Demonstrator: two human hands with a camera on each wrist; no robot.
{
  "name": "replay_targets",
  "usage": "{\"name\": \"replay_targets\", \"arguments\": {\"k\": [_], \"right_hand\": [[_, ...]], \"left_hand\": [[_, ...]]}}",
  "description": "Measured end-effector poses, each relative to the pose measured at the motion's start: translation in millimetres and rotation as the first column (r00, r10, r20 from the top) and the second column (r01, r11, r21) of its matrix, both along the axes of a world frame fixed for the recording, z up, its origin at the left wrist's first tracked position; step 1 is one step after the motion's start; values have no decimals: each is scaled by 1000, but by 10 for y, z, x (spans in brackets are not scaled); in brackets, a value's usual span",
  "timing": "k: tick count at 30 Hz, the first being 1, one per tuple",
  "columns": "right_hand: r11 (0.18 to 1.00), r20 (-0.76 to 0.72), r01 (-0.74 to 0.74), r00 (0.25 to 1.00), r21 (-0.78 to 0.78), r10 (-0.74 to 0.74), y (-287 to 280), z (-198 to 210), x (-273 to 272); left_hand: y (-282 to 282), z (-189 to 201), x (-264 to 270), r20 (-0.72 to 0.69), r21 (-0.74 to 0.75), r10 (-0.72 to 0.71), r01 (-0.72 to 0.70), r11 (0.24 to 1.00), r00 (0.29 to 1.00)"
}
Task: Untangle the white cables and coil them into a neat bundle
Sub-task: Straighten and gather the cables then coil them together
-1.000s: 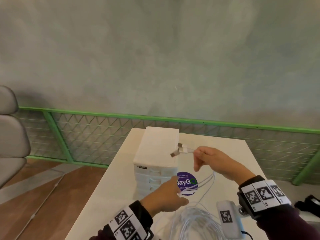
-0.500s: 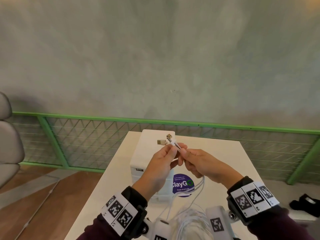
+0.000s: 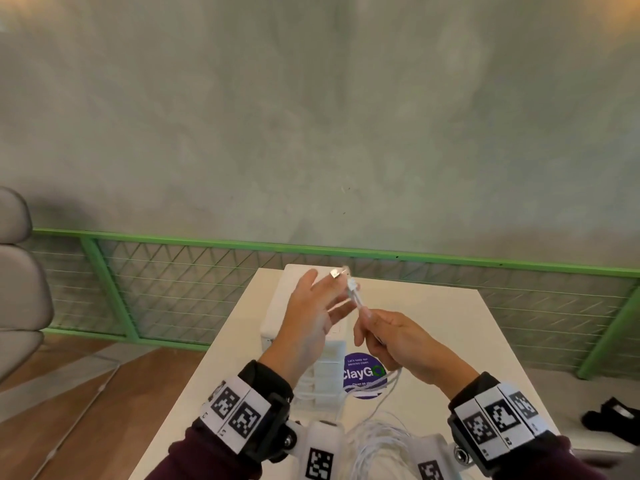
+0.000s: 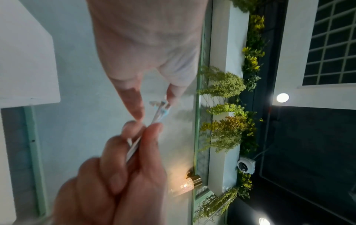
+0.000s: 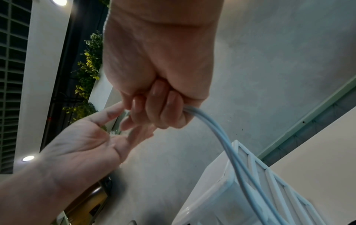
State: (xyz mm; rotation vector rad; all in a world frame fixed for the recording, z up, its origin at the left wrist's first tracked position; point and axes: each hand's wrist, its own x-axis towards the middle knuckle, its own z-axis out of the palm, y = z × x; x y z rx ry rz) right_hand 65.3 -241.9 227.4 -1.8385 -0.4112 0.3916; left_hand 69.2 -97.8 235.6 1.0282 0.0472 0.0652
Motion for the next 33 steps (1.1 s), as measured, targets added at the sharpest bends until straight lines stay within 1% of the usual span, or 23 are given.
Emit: {"name": "replay_targets", "arguments": {"k": [1,3,6,9,12,14,16,17,19,21,23,24,26,27,28,29,30,31,32,33], "right_hand": [[1000,-21,-20,1000,-19,19,-14,-6,-15],[999,-52,-46,998,-18,45,-30,-11,-34],[1000,-26,-1,1000,24,2,-17,-1,-41],[997,0,61,998,53,-61,13,11,-43],[994,7,86,996,66,-86,43,33,-54],[998,15,46,999,53,-47,65,48,-76],[1000,13,-29,999,12,29,101,55,-106],[998,9,-62,998,-12,62,121,56,-120],[994,-6,-106,994,-28,106,160,68,-135],[991,-14,-137,990,-5,137,188,80,-152],[985,-30,-165,986,38,167,178,84,-172],[984,-41,-170,984,59,173,147,87,-175],[987,-44,-140,989,81,144,15,102,-124],[994,-17,-103,994,36,103,-81,117,-70],[996,30,-65,997,-58,67,-189,133,-15],[981,86,-26,995,-194,44,-311,130,37],[948,125,13,992,-318,29,-437,100,88],[913,146,47,989,-406,14,-558,46,143],[899,140,74,990,-432,-14,-665,-19,194],[901,102,72,994,-428,-31,-738,-63,220]], "left_hand": [[18,47,-9,40,6,-24,23,1000,999],[19,101,-38,80,80,-60,54,995,995],[-28,97,-80,88,132,-60,48,990,994],[-83,97,-99,69,105,-32,25,994,997],[-128,131,-98,62,38,32,-35,999,998],[-139,169,-92,56,-33,101,-99,995,993],[-139,229,-95,59,-99,134,-128,987,989],[-146,255,-95,62,-109,133,-126,986,989],[-168,307,-121,47,-66,105,-102,993,993],[-171,365,-150,32,-43,47,-45,998,998],[-114,456,-151,43,-110,6,-1,994,999],[-55,508,-137,48,-136,15,-9,991,999],[103,595,-92,27,-161,84,-78,984,996],[194,628,-69,11,-173,132,-128,976,991],[291,659,-55,-1,-187,188,-185,965,982],[387,694,-51,-4,-202,246,-242,949,969],[486,746,-63,1,-218,299,-291,931,954],[582,801,-84,12,-237,347,-335,912,938],[666,849,-104,24,-253,386,-368,895,922],[728,883,-123,36,-262,413,-390,883,910]]}}
